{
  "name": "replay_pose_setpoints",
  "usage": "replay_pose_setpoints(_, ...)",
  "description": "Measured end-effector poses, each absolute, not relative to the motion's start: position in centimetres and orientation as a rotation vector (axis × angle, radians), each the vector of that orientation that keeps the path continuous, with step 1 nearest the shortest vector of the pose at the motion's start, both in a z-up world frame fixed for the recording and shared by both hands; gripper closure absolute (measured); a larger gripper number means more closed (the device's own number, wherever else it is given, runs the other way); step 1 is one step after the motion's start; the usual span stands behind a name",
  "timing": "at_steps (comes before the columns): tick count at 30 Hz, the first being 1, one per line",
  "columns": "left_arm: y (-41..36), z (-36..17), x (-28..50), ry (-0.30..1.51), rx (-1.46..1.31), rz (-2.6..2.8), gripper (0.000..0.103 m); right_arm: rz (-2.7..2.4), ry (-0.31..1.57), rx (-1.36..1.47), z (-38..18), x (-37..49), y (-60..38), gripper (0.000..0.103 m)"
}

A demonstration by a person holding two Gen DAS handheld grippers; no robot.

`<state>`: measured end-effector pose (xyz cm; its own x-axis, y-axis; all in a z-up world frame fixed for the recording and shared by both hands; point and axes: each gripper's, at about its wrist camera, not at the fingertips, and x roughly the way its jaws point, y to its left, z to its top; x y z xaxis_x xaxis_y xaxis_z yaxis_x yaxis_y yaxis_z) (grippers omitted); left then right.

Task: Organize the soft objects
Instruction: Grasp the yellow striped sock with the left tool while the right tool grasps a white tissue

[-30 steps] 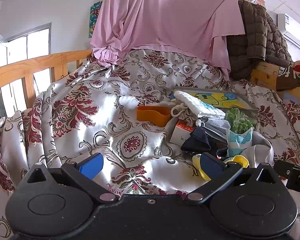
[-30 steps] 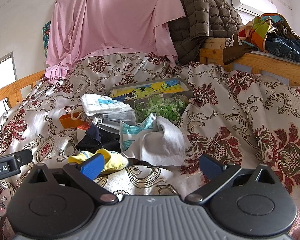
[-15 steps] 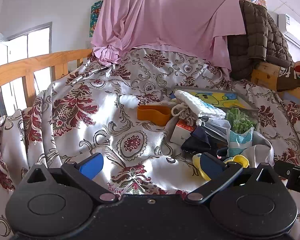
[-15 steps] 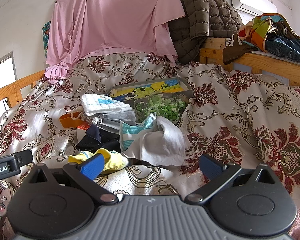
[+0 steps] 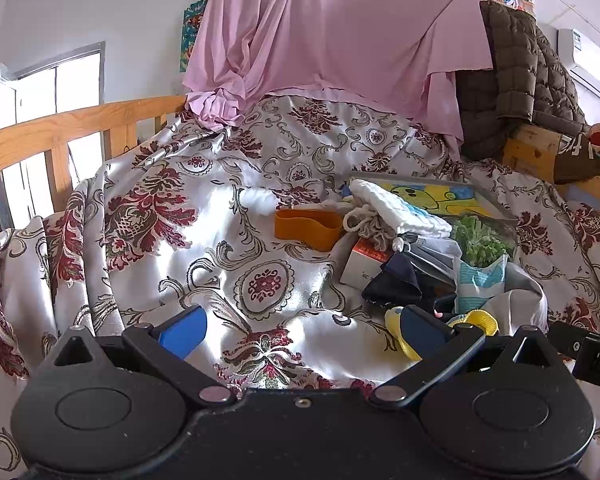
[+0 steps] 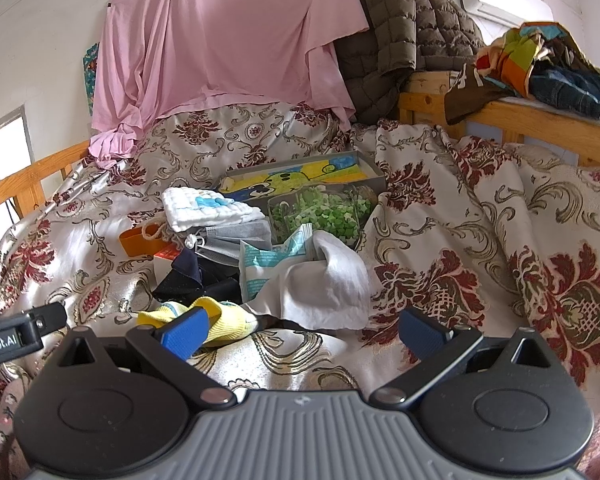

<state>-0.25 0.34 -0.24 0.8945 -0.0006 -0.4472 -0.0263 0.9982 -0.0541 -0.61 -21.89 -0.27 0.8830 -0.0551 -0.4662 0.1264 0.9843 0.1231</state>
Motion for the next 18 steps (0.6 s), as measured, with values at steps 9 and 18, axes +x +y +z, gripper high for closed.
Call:
replay_pose_setpoints(9, 0.7, -0.7, 1.4, 0.522, -0.123, -0.051, 0.001, -0.061, 0.514, 0.202, 0.7, 1.8, -24.2, 0.0)
replay_pose_setpoints(18, -0.4, -1.2, 6.8, 0.652, -0.204, -0.173, 0.001, -0.004, 0.559, 0.135, 0.8, 6.9, -27.3, 0.0)
